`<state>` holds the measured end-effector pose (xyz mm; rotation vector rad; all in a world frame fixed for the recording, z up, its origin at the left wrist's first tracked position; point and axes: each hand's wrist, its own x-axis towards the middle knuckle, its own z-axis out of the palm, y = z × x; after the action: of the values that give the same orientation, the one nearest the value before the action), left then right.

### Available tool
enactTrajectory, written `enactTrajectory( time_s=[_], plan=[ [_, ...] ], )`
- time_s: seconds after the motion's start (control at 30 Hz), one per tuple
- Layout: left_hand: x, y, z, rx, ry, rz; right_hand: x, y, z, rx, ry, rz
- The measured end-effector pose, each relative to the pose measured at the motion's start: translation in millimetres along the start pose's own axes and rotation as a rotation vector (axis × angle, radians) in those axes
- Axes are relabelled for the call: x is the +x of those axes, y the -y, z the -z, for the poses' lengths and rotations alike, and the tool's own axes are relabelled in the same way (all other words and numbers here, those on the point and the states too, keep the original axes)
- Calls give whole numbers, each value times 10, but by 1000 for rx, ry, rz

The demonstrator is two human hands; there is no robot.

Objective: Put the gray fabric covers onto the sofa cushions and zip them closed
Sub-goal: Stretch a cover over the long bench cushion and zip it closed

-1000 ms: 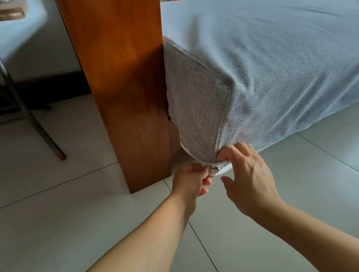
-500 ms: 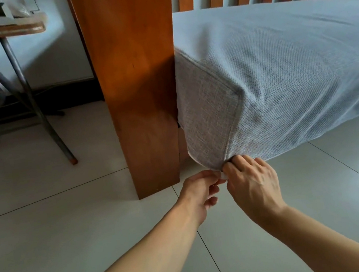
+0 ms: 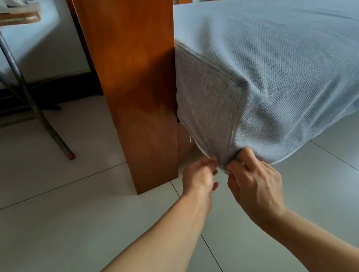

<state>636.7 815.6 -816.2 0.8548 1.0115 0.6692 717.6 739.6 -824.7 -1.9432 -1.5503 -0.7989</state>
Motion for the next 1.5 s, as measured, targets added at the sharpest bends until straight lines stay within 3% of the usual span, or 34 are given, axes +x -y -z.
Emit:
enactTrajectory(
  time_s=[0.27,0.5,0.83,0.93,1.1,1.4,1.5],
  plan=[
    [8,-68,-2,-12,54,93,130,-180,-59,31,32,378],
    [96,13,78,-190,173,138,208,-179,-18,66,41,403],
    [52,-34,201,-147,259,119,207,-175,-3,87,96,391],
    [105,-85,233,-96,210,134,206,-162,0,83,58,362],
    [383,-249,261,75,-19,-9,197,-148,-10,79,53,358],
    [577,-472,133,218,-90,-292,178,-148,-21,68,78,335],
    [604,-359,234,467,-115,-433,179,-139,-15,73,77,323]
  ],
)
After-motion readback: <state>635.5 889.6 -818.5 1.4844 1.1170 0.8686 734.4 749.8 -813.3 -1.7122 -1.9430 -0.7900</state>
